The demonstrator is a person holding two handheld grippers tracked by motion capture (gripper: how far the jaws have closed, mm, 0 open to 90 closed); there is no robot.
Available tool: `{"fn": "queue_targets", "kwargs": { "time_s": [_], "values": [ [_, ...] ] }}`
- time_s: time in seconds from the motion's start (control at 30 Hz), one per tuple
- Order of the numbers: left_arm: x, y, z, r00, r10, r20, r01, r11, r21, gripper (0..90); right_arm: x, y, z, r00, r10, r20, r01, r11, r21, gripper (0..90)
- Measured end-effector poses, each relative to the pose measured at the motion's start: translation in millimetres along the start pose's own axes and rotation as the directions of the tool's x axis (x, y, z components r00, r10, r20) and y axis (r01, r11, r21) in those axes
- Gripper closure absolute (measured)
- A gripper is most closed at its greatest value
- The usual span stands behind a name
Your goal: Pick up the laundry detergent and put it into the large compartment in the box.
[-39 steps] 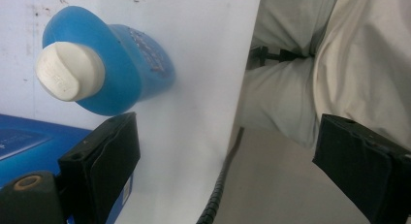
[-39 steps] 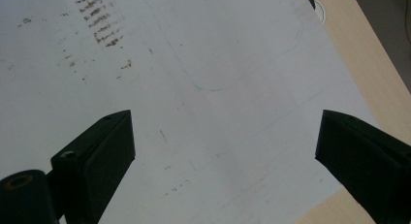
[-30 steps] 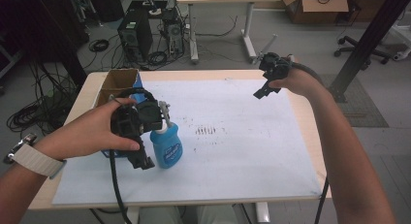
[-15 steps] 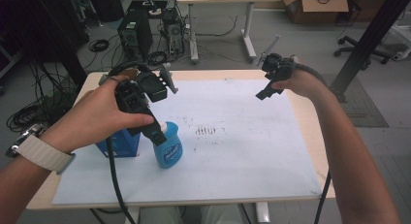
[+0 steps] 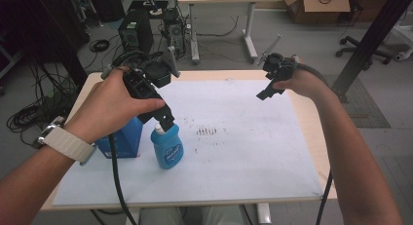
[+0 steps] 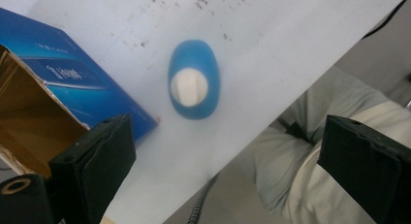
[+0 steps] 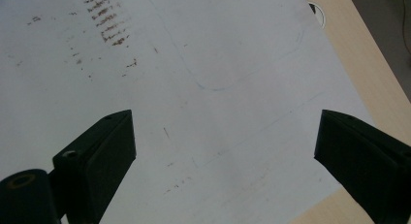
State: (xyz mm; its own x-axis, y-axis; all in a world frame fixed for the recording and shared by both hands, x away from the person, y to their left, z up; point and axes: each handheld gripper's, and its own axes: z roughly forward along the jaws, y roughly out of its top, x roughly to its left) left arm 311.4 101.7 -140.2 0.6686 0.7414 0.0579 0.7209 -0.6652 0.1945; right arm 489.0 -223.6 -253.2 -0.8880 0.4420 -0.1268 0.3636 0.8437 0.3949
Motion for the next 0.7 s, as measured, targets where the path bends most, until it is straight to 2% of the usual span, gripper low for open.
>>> {"fn": "queue_targets", "kwargs": {
  "time_s": [0.13, 0.23, 0.47, 0.57, 0.6, 0.63, 0.7],
  "values": [
    [2.0, 3.3, 2.2, 0.9999, -0.016, -0.003, 0.016, 0.9998, -0.015, 6.2, 0.5, 0.9, 0.2, 1.0000, -0.002, -0.002, 0.002, 1.000, 0.001, 7.6],
    [6.5, 7.8, 4.7, 0.9989, -0.047, 0.000, 0.047, 0.9986, -0.023, 6.1, 1.7, 2.1, 0.6, 1.0000, -0.007, -0.001, 0.007, 1.000, 0.003, 7.6],
    [9.0, 12.5, 9.6, 0.9973, -0.073, -0.009, 0.073, 0.9973, -0.004, 6.2, 2.9, 2.7, 1.8, 0.9999, -0.011, -0.004, 0.011, 1.000, 0.009, 7.7],
    [12.8, 13.7, 12.1, 0.9937, -0.110, -0.017, 0.110, 0.9939, -0.008, 6.0, 3.2, 3.5, 2.2, 0.9999, -0.013, -0.004, 0.013, 1.000, 0.008, 7.9],
    [12.8, 13.7, 12.1, 0.9937, -0.110, -0.017, 0.110, 0.9939, -0.008, 5.9, 3.2, 3.5, 2.2, 0.9999, -0.013, -0.004, 0.013, 1.000, 0.008, 7.9],
    [14.9, 14.1, 14.0, 0.9912, -0.131, -0.022, 0.131, 0.9914, -0.010, 5.9, 3.8, 3.7, 2.4, 0.9999, -0.015, -0.004, 0.015, 1.000, 0.011, 7.9],
    [15.8, 14.4, 15.5, 0.9909, -0.133, -0.021, 0.133, 0.9911, -0.008, 5.9, 3.9, 3.6, 2.2, 0.9999, -0.013, -0.001, 0.013, 1.000, 0.012, 8.0]
  ]
}}
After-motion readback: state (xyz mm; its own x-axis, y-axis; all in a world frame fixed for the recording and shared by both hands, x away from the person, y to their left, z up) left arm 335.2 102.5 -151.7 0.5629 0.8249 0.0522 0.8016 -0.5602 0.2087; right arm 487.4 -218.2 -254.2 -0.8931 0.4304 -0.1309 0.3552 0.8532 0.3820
